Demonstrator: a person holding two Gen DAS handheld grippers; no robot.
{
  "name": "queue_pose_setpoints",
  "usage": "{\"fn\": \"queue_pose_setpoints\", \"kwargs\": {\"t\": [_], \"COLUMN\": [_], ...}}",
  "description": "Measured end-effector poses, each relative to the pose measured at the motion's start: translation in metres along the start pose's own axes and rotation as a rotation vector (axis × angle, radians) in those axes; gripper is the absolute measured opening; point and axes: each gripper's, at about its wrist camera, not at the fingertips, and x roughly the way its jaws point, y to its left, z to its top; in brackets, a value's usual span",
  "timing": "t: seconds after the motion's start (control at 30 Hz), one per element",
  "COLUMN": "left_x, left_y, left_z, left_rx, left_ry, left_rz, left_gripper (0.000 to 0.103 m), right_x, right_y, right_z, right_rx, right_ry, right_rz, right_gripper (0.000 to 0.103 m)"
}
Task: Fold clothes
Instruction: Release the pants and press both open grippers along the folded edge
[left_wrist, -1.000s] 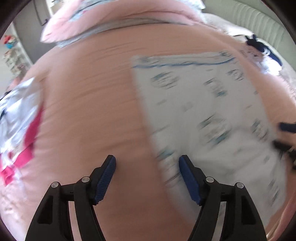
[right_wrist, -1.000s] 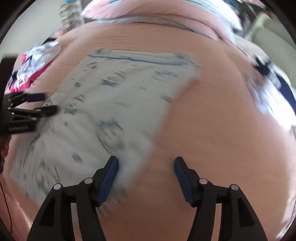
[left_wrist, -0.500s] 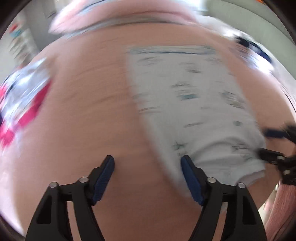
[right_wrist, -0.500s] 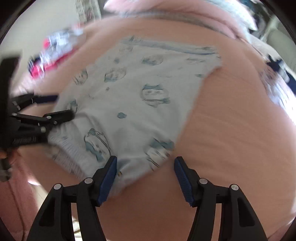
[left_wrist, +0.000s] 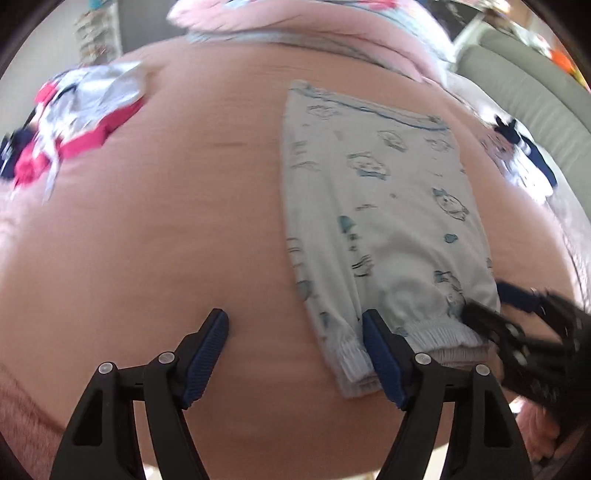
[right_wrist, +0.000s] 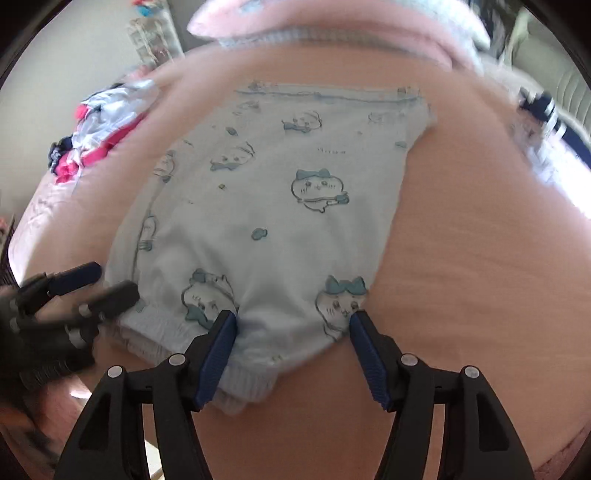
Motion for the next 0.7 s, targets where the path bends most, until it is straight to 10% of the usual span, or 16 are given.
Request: {"fn": "queue_pose_setpoints", "kwargs": {"t": [0.17,0.3,0.4,0.5,0.7], "left_x": [-0.01,-0.022,-0.022,-0.019,-0.015], "left_y": [0.02,0.029,0.03,0.027,0.034], "left_z": [-0.009,-0.019,-0.021,-0.031,-0.034], "left_rx": [-0.119,-0.226,-0.24,-0.245,-0.282], "left_ry": [-0.027,-0.073,-0.058,-0.031,-0.026], "left_rz": [0.002,-0.147,-0.31,-0.31,-0.422], "left_gripper": [0.073,0.073,0.073,0.072,0.071], "right_x": [-0.027,-0.048,-0.061,-0.034,-0.024], "right_y": [-0.011,-0.008,-0.013,-0.028,-0.029], "right_z": [-0.036,-0.051,-0.053,-0.045,-0.056], "right_rx": [0.054,0.103,0.211,0.357,0.43], "right_ry": [0.014,-0.016,-0.072,-0.059,-0.04], "right_rz": [0.026,0.036,0.161,0.332,0.375], "right_gripper": [0.066,0.066,0.066,0.068,0.069]}}
